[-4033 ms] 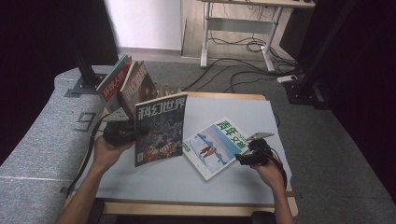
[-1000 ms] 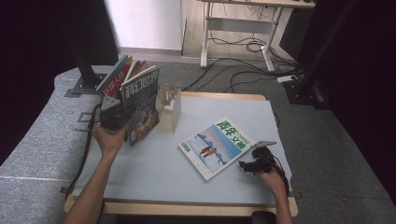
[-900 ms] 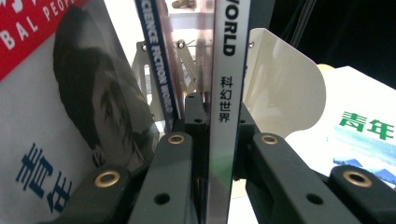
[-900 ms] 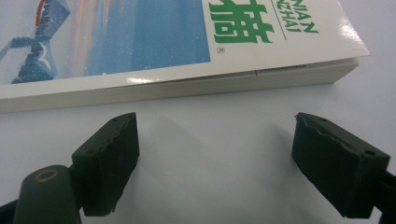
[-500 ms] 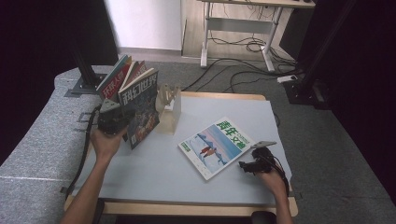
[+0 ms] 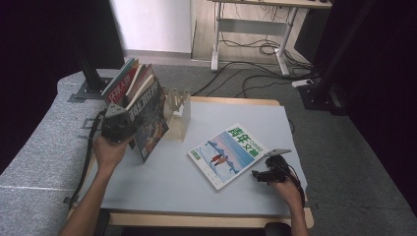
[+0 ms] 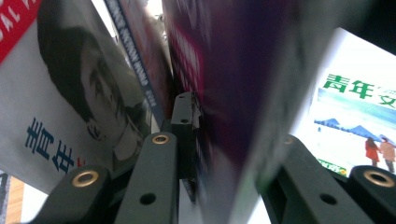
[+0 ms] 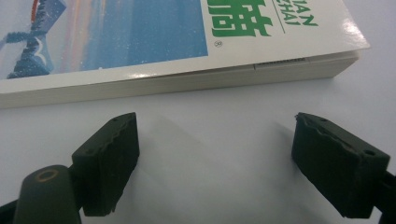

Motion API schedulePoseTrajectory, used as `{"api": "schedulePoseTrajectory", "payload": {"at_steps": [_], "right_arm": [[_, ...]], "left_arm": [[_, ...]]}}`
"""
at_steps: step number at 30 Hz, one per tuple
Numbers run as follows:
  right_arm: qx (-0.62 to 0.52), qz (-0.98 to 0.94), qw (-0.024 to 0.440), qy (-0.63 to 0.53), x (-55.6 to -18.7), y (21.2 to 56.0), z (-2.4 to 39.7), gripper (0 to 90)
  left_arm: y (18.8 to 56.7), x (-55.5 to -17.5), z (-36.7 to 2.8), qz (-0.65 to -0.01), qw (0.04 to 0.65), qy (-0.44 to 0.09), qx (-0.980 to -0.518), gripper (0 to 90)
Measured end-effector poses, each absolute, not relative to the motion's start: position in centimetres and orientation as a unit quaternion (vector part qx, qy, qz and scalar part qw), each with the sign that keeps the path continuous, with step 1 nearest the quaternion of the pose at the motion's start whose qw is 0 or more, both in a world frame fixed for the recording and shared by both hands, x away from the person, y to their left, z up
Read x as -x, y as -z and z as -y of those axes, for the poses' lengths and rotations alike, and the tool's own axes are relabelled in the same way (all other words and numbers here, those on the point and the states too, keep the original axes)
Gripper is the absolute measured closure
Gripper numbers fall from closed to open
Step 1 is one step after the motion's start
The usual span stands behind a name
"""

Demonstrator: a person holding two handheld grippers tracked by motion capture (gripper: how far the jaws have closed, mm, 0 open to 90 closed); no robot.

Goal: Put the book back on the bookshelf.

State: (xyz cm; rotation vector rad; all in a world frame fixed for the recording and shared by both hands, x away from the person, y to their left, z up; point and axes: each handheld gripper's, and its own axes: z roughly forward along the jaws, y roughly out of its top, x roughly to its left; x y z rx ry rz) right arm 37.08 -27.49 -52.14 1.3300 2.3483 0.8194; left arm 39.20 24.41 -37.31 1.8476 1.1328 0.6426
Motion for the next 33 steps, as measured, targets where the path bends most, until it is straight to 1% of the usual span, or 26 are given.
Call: {"api": "schedulePoseTrajectory", "payload": {"at_steps": [3, 5, 10, 20, 33], "right_arm": [[-0.465, -0.822, 0.160, -0.288, -37.1, 52.2, 27.5, 15.1], [-0.465, -0.822, 0.160, -0.287, -37.1, 52.2, 27.5, 15.1], [-0.465, -0.822, 0.160, -0.288, -37.0, 52.2, 27.5, 15.1], [-0.468, -0.818, 0.160, -0.294, -36.9, 52.2, 27.7, 15.1], [-0.475, -0.806, 0.183, -0.303, -36.2, 52.6, 27.9, 12.7]], "left_arm": [[37.0, -39.0, -23.9, -0.454, 0.413, -0.261, -0.745, 80.6], [36.9, -39.0, -23.7, -0.456, 0.413, -0.256, -0.746, 82.0], [36.7, -39.2, -23.3, -0.456, 0.412, -0.261, -0.745, 82.6], [36.3, -40.3, -23.2, -0.472, 0.432, -0.257, -0.724, 82.9], [35.7, -41.7, -23.5, -0.489, 0.448, -0.273, -0.697, 82.9]]}}
